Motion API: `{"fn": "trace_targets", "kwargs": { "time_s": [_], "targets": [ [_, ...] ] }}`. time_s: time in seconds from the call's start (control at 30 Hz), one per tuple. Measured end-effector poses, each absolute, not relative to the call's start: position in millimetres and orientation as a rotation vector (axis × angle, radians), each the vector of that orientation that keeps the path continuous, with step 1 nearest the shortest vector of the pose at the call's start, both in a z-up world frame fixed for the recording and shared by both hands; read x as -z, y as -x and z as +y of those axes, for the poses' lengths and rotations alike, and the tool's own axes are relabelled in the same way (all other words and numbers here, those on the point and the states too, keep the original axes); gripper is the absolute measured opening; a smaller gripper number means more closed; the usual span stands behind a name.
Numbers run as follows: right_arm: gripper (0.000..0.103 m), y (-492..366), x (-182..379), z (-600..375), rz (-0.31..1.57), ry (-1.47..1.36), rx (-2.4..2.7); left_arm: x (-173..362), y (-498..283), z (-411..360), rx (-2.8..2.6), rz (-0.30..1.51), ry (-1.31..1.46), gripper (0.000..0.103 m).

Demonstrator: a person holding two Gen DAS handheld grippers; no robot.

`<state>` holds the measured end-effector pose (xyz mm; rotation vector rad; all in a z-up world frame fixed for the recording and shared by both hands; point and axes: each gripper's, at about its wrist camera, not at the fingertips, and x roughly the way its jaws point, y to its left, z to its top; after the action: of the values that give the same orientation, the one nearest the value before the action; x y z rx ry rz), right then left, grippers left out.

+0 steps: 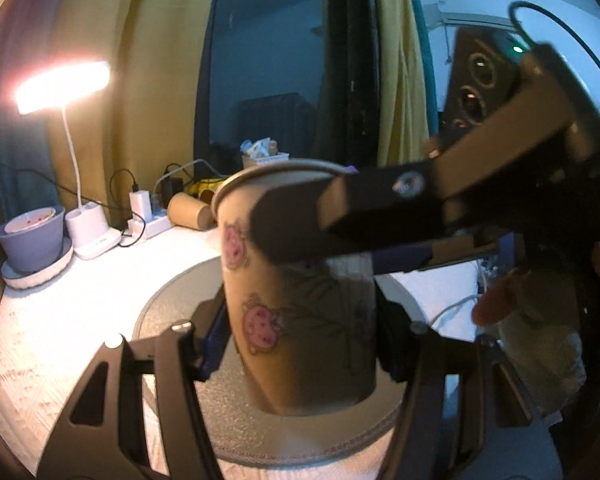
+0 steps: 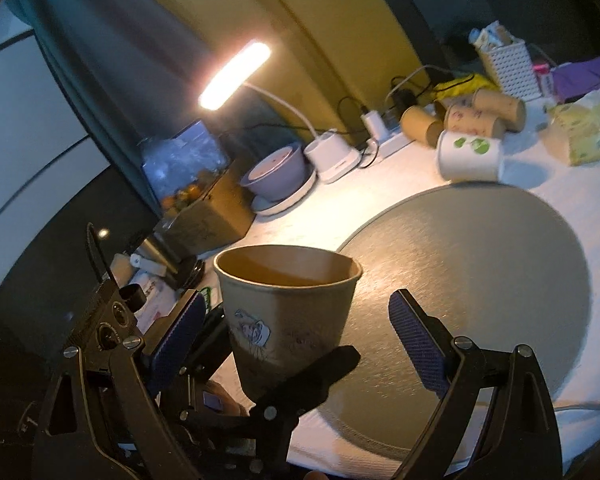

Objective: Flip cup upright
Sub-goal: 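Close the right gripper on the cup while the left gripper holds it, then open the left gripper and pull it away from the cup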

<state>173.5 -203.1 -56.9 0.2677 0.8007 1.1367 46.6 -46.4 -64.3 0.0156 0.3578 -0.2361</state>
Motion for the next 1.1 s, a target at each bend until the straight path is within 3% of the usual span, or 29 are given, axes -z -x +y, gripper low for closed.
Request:
{"fn": "trace_targets", "kwargs": {
  "time_s": [0.07, 0.2, 0.5, 0.6, 1.1],
  "targets": [
    [0.093, -171.3, 57.5, -199.9, 0.81, -0.261, -1.151, 64.5, -45.7, -46.1, 0.241, 0.357, -0.017, 0.061],
    [0.071, -169.6, 58.5, -196.6, 0.817, -0.252, -1.16, 64.4, -43.9, -44.5, 0.242, 0.36, -0.012, 0.061],
    [0.069, -171.2, 62.4, -194.5, 0.825, -0.239, -1.162, 67.7, -51.0, -41.3, 0.253, 0.397, 0.002, 0.065],
    [0.069, -173.8, 63.5, -194.6, 0.824, -0.24, -1.145, 72.8, -52.4, -43.1, 0.277, 0.441, 0.006, 0.076],
    [0.068, -194.9, 54.1, -196.3, 0.63, -0.096, -0.86, 87.5, -59.4, -9.0, 0.197, 0.555, 0.097, 0.077]
  ]
}}
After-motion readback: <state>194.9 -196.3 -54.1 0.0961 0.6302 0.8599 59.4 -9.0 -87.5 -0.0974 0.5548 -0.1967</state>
